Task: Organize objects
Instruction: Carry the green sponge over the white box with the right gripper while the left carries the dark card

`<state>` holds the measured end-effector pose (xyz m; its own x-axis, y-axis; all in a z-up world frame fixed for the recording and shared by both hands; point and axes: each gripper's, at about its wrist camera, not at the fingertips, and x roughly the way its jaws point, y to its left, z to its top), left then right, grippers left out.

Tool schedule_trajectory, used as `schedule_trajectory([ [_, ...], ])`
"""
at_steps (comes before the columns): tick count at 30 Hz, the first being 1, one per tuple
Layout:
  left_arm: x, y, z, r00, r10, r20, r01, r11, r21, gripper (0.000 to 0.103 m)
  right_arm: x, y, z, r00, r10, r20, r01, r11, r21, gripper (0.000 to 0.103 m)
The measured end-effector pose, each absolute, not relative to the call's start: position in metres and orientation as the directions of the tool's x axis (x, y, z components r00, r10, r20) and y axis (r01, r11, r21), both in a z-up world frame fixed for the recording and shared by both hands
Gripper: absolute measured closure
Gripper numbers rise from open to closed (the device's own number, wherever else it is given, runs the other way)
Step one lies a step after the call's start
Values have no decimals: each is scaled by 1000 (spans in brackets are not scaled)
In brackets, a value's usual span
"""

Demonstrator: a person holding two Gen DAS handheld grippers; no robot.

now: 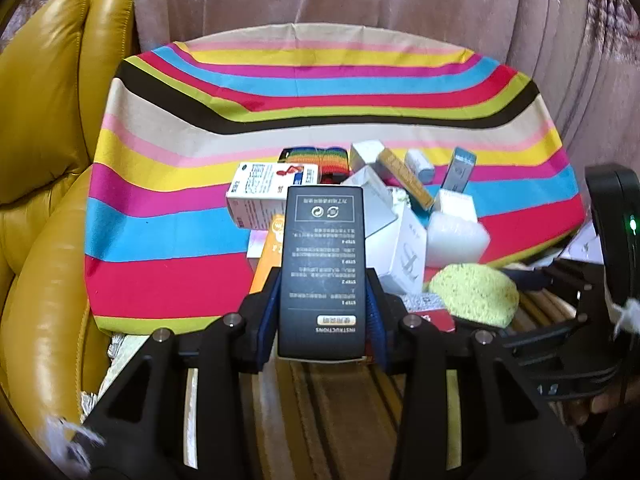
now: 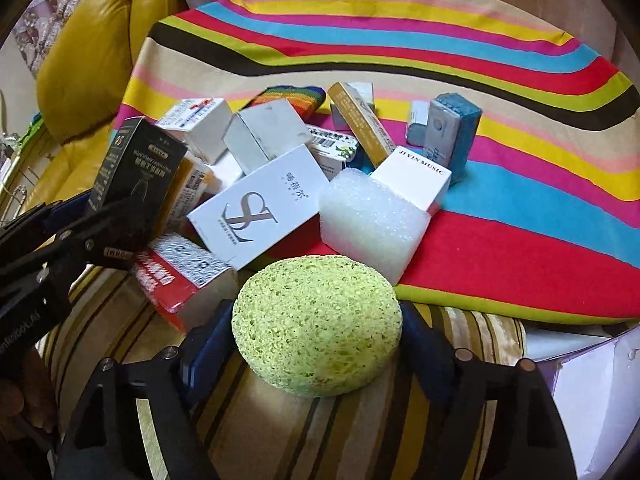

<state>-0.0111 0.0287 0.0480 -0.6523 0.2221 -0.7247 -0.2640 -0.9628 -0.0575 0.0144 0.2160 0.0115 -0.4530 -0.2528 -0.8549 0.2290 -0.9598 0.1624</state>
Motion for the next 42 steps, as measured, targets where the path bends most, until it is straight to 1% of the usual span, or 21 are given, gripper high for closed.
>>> schedule_trajectory([
  [5, -5, 34, 55, -670, 229, -706, -240, -967, -86, 60, 39, 230, 29, -510, -278, -814, 228, -956, 183, 22],
  [9, -2, 43, 60, -683, 233, -692, -236, -967, -94, 60, 60, 261, 43, -554, -264, -789, 162, -965, 208, 22],
  [14, 3, 54, 64, -689, 248, -681, -254, -963, -93, 60, 61, 310, 53, -580, -193, -792, 42, -977, 207, 22],
  [19, 7, 67, 73, -700, 265, -663, -281, -956, -86, 60, 61, 348, 40, -575, -117, -810, -87, -975, 202, 22],
  [23, 12, 95, 80, -689, 318, -651, -358, -931, -77, 60, 80, 384, 28, -544, -12, -839, -191, -972, 137, 22],
  [25, 15, 116, 82, -666, 366, -650, -419, -904, -81, 60, 87, 398, 20, -523, 12, -852, -230, -965, 128, 22],
  [27, 18, 142, 83, -623, 426, -655, -491, -866, -97, 60, 96, 411, 9, -495, 73, -866, -264, -962, 70, 22],
  [29, 18, 168, 81, -550, 496, -672, -562, -815, -142, 60, 109, 426, -1, -474, 114, -873, -285, -958, 29, 22],
  [34, 21, 246, 66, -321, 605, -729, -707, -665, -240, 60, 123, 454, -30, -425, 139, -895, -339, -941, 15, 22],
  [35, 19, 265, 58, -247, 609, -754, -725, -632, -273, 60, 124, 457, -35, -423, 138, -896, -343, -939, 18, 22],
  [38, 14, 303, 36, -111, 592, -799, -738, -588, -333, 60, 129, 458, -43, -423, 119, -898, -333, -943, 31, 22],
  [42, 4, 344, 9, 27, 532, -846, -730, -568, -380, 60, 128, 456, -51, -443, 80, -893, -313, -947, 70, 22],
])
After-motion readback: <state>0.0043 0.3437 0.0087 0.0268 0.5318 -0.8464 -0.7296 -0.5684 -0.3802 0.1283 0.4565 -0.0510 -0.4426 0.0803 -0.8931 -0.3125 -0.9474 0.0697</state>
